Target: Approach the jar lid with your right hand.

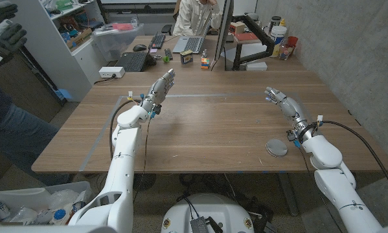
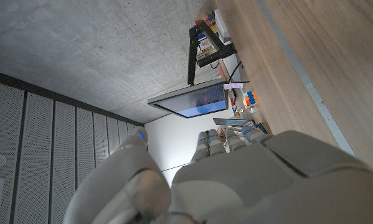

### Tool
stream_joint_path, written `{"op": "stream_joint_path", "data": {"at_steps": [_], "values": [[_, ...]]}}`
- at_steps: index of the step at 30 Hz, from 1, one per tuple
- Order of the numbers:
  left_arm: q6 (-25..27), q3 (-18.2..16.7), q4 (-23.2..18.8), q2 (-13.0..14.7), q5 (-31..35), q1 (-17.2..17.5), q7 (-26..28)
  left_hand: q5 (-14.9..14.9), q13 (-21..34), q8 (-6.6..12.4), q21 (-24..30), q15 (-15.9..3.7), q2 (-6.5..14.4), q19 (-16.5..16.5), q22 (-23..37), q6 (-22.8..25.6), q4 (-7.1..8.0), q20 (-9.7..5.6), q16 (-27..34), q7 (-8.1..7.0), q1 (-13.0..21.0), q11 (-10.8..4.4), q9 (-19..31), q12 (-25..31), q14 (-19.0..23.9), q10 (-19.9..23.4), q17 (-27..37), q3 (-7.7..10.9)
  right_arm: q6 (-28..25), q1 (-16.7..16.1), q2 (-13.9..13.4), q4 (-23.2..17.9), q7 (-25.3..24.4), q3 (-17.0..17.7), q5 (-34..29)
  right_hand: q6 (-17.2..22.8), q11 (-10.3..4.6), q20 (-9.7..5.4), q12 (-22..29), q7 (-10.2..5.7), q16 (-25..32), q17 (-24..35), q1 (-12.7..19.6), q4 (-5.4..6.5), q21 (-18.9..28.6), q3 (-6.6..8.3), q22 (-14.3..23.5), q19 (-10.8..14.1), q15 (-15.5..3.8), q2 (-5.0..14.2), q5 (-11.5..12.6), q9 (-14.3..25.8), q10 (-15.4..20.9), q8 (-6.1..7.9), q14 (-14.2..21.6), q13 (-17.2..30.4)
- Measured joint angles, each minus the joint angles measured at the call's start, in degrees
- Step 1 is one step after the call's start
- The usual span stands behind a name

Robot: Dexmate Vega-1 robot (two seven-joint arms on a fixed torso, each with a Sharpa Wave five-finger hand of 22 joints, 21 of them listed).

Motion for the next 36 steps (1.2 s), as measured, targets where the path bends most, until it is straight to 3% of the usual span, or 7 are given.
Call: {"op": "stream_joint_path", "data": {"at_steps": [36], "values": [[0.1, 0.52, 0.08, -0.54, 0.95, -0.56, 0.7, 0.0, 0.0, 0.0, 0.0, 0.0, 0.61, 0.0, -0.02, 0.2, -0.22, 0.0, -0.01, 0.21, 0.0, -0.2, 0.0, 0.0, 0.0, 0.21, 0.0, -0.56, 2.72, -3.16, -0.46, -1.56, -1.56, 2.39, -3.56, 0.61, -0.51, -0.1, 0.0, -0.6, 0.01, 0.0, 0.0, -0.48, -0.86, 0.01, 0.0, 0.73, -0.83, 0.0, 0.23, 0.04, 0.51, 0.0, 0.85, 0.0]]}}
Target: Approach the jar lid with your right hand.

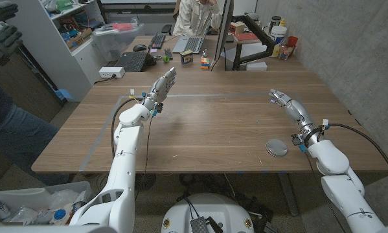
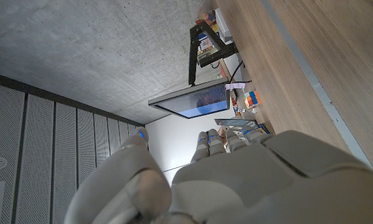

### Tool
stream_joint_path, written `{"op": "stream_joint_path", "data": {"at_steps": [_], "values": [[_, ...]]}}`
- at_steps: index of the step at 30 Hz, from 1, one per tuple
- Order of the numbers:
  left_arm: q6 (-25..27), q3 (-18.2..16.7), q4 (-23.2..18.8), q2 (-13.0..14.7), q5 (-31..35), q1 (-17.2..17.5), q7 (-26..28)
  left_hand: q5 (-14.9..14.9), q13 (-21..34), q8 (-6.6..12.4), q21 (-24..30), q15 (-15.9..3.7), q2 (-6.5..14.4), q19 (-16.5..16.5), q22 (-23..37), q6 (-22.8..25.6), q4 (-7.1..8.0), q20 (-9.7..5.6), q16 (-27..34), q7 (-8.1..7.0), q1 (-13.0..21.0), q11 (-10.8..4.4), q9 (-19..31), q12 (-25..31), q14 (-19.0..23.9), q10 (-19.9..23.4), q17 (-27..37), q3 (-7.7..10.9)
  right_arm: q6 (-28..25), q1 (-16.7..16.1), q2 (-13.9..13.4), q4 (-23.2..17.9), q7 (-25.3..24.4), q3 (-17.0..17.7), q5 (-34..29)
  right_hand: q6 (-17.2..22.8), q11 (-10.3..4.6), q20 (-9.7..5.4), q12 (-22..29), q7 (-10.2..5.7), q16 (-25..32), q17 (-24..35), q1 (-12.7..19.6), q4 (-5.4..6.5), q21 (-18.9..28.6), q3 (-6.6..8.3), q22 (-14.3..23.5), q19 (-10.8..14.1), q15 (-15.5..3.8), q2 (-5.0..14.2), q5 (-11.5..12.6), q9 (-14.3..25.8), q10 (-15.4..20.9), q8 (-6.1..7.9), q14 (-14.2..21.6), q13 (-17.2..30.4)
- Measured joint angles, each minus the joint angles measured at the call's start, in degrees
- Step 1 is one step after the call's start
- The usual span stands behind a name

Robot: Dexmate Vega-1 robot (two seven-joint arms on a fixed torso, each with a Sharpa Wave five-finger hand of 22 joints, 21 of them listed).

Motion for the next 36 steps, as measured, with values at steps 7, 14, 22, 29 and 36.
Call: {"op": "stream_joint_path", "data": {"at_steps": [7, 14, 22, 29, 36], "values": [[0.39, 0.18, -0.7, -0.04, 0.32, 0.22, 0.15, -0.27, 0.0, 0.0, 0.0, 0.0, 0.0, 0.0, 0.0, 0.0, 0.07, 0.0, 0.23, 0.0, 0.0, 0.0, 0.0, 0.0, 0.0, 0.0, 0.0, -0.07, 0.64, -0.77, -0.02, -0.36, -0.54, 0.42, -1.34, 0.21, 0.0, 0.0, 0.0, -0.21, 0.0, 0.0, 0.0, 0.0, -0.22, 0.0, 0.0, 0.0, -0.09, 0.0, 0.0, -0.01, 0.0, 0.0, 0.1, 0.0], [0.64, 0.2, -1.03, -0.04, 0.48, 0.34, 0.17, -0.32, 0.0, 0.0, 0.0, 0.0, 0.0, 0.0, -0.01, 0.21, 0.07, 0.0, 0.24, 0.21, 0.0, 0.0, 0.0, 0.0, 0.0, 0.0, 0.0, -0.06, 1.72, -1.69, -0.01, -0.92, -2.0, 0.9, -4.12, 1.03, -0.41, -0.21, 0.0, -1.03, 0.0, 0.0, 0.0, -0.24, -0.67, -0.24, 0.0, 0.2, -0.52, 0.0, 0.0, -0.01, 0.42, 0.0, 0.52, 0.0], [0.78, 0.03, -1.21, -0.05, 0.47, 0.52, 0.19, -0.31, 0.0, -0.26, 0.0, 0.0, 0.0, 0.0, -0.01, -0.01, 0.07, 0.0, 0.24, -0.01, 0.0, 0.0, 0.0, 0.0, 0.0, 0.0, 0.0, -0.06, 3.01, -2.7, 0.24, -1.77, -4.04, 1.53, -7.85, 1.74, -0.7, -0.53, 0.0, -1.74, 0.0, 0.0, 0.0, -0.24, -0.67, -0.24, 0.0, 0.52, -0.71, 0.0, 0.21, -0.01, 0.72, 0.45, 0.71, 0.0], [0.83, -0.08, -1.42, -0.04, 0.35, 0.65, 0.18, -0.31, 0.0, -0.24, 0.0, 0.0, 0.0, 0.0, -0.01, -0.01, 0.07, 0.0, 0.23, -0.01, 0.0, -0.3, 0.0, 0.0, 0.0, -0.3, 0.0, -0.06, 3.82, -3.29, 0.51, -2.27, -5.38, 1.83, -10.37, 2.06, -0.91, -0.33, 0.12, -2.05, 0.0, 0.0, 0.0, -0.47, -1.05, 0.0, 0.0, 0.73, -1.01, 0.0, 0.21, -0.02, 0.95, 0.45, 1.02, 0.0], [1.03, -0.13, -1.59, 0.07, 0.3, 0.72, 0.05, -0.3, 0.0, -0.24, 0.0, 0.0, 0.0, 0.0, -0.01, -0.01, 0.07, 0.0, 0.23, -0.01, 0.0, -0.3, 0.0, 0.0, 0.0, -0.3, 0.0, -0.06, 4.67, -3.67, 0.64, -2.37, -6.29, 1.94, -12.21, 2.68, -1.42, -0.42, 0.54, -2.68, 0.0, 0.0, 0.0, -0.58, -1.48, -0.11, 0.0, 1.23, -1.41, 0.0, 0.43, -0.02, 1.45, 0.45, 1.42, 0.0]]}}
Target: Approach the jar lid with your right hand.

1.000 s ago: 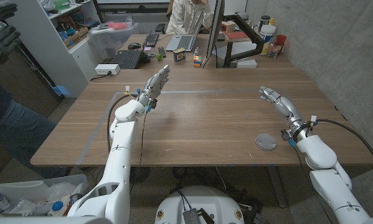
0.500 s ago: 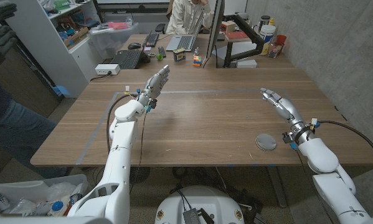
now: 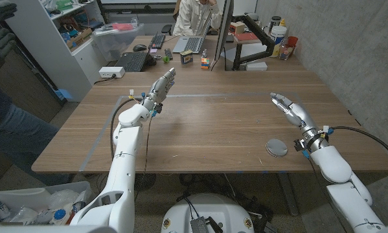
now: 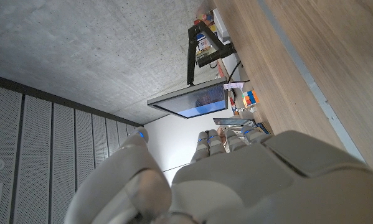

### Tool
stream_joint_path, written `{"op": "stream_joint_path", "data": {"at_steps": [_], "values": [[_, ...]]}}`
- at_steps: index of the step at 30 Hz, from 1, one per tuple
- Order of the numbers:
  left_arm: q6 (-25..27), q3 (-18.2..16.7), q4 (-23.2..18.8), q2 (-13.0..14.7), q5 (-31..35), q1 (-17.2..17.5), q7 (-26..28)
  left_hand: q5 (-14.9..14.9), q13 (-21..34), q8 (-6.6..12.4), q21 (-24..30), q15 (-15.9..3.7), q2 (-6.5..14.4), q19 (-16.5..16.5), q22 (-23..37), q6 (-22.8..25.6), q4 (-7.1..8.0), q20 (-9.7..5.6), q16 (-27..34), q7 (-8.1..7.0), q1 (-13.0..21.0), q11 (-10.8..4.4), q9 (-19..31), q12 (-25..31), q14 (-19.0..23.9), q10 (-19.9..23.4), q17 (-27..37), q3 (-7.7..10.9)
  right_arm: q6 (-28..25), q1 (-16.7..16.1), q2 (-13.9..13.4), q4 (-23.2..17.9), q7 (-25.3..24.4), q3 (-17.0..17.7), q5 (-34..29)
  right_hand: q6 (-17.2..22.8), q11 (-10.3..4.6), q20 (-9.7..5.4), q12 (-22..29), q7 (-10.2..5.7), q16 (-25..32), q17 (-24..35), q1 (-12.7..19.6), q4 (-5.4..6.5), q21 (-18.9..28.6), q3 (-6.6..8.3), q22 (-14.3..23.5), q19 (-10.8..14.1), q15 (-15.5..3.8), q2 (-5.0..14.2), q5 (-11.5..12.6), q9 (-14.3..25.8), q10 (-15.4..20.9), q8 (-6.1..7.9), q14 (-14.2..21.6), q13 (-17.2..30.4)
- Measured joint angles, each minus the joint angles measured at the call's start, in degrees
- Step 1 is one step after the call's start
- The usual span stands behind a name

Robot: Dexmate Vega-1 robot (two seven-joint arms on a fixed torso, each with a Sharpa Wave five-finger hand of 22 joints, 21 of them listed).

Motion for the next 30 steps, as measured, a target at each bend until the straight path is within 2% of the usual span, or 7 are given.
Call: {"op": "stream_joint_path", "data": {"at_steps": [6, 8, 30], "values": [[0.17, 0.29, -0.53, 0.27, 0.27, 0.16, -0.39, 0.0, 0.0, 0.0, 0.0, 0.0, 0.0, 0.0, 0.0, -0.31, 0.0, 0.0, 0.0, -0.31, 0.0, 0.0, 0.0, 0.0, 0.0, 0.0, 0.0, 0.0, 2.31, 0.03, 0.06, 1.24, -1.05, 0.01, -1.46, 1.52, -0.73, -0.1, 0.44, -1.51, 0.22, -0.29, 0.4, -0.53, -0.01, 0.28, 0.0, 0.72, -0.83, -0.4, 0.23, 0.0, 1.34, 0.33, 1.24, 0.0], [0.37, 0.36, -0.67, 0.41, 0.38, 0.18, -0.45, 0.0, 0.0, 0.0, 0.0, 0.0, 0.22, 0.0, 0.0, -0.31, 0.0, 0.0, 0.0, -0.31, 0.22, 0.0, 0.0, 0.0, 0.0, 0.0, 0.0, 0.0, 2.76, 0.06, 0.1, 1.51, -1.34, 0.01, -1.76, 1.51, -0.92, -0.32, 0.44, -1.51, 0.22, -0.29, 0.64, -0.86, -0.41, 0.27, 0.0, 0.94, -0.83, -0.18, 0.23, 0.0, 1.53, 0.33, 1.24, 0.0], [0.57, 0.63, -1.21, 0.4, 0.84, 0.48, -0.66, -0.21, 0.0, 0.01, 0.0, 0.0, 0.22, 0.0, 0.0, -0.31, -0.24, 0.0, -0.01, -0.31, 0.22, 0.0, 0.0, 0.0, 0.0, 0.0, 0.0, -0.24, 7.03, -1.06, -0.23, 1.87, -5.38, 1.45, -9.92, 2.22, -1.33, -0.09, 0.44, -2.65, 0.22, -0.28, 0.84, -0.85, -0.85, 0.27, 0.0, 1.95, -1.02, -0.08, 0.64, -0.01, 2.55, 0.32, 2.07, 0.0]]}}
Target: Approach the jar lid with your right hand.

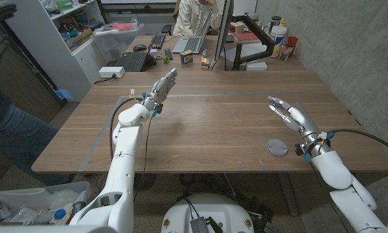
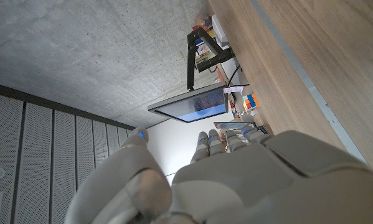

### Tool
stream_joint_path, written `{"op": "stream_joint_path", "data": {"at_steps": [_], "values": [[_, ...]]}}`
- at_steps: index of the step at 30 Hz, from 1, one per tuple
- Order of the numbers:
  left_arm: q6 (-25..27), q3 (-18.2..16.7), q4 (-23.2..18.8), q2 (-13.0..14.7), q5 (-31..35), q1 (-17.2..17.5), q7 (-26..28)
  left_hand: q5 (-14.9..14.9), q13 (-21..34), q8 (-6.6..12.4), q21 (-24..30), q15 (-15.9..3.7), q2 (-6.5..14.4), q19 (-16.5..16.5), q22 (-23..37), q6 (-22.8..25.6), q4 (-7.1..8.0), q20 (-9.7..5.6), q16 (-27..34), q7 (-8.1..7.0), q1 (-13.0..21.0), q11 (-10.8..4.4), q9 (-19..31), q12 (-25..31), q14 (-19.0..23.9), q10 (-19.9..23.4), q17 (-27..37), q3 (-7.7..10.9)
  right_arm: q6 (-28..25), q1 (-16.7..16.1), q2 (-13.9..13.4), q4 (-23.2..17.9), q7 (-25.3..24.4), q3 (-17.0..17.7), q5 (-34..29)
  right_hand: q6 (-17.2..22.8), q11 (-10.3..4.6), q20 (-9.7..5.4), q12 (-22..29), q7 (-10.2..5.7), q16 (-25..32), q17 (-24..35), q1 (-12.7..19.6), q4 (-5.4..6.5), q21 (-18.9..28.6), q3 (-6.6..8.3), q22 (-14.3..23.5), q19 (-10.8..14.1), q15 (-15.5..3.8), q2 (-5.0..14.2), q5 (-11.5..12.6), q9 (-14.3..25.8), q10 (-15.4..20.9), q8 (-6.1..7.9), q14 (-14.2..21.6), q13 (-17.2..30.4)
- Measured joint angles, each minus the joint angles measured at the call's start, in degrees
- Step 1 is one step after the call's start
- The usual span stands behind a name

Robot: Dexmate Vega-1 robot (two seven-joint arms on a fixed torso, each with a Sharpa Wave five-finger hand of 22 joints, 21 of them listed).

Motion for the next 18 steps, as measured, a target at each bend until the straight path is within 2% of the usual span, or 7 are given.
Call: {"op": "stream_joint_path", "data": {"at_steps": [12, 18], "values": [[0.02, 0.19, -0.54, -0.13, 0.22, 0.37, 0.16, 0.0, 0.0, 0.0, 0.0, 0.0, 0.0, 0.0, 0.0, 0.0, 0.0, 0.0, 0.0, 0.0, 0.0, 0.0, 0.0, 0.0, 0.0, 0.0, 0.0, 0.0, 1.61, -0.84, -0.49, -0.35, -2.42, 0.87, -4.55, 0.23, -0.31, -0.2, 0.0, -0.64, 0.0, 0.0, 0.37, -0.42, -0.22, -0.08, 0.0, 0.2, 0.2, -0.37, 0.43, 0.0, 0.31, 0.0, 0.4, 0.0], [0.2, 0.35, -0.63, -0.16, 0.35, 0.4, 0.26, -0.03, 0.0, 0.0, 0.0, 0.0, 0.0, 0.0, 0.0, 0.0, 0.0, 0.0, 0.0, 0.0, 0.0, 0.0, 0.0, 0.0, 0.0, 0.0, 0.0, 0.0, 2.49, -1.06, -0.66, -0.2, -4.36, 1.27, -7.41, 0.93, -1.12, -0.21, 0.36, -1.33, 0.0, 0.04, 0.34, -0.7, -0.66, -0.24, 0.0, 0.61, 0.04, -0.4, 0.65, 0.0, 1.13, 0.0, 0.56, 0.0]]}}
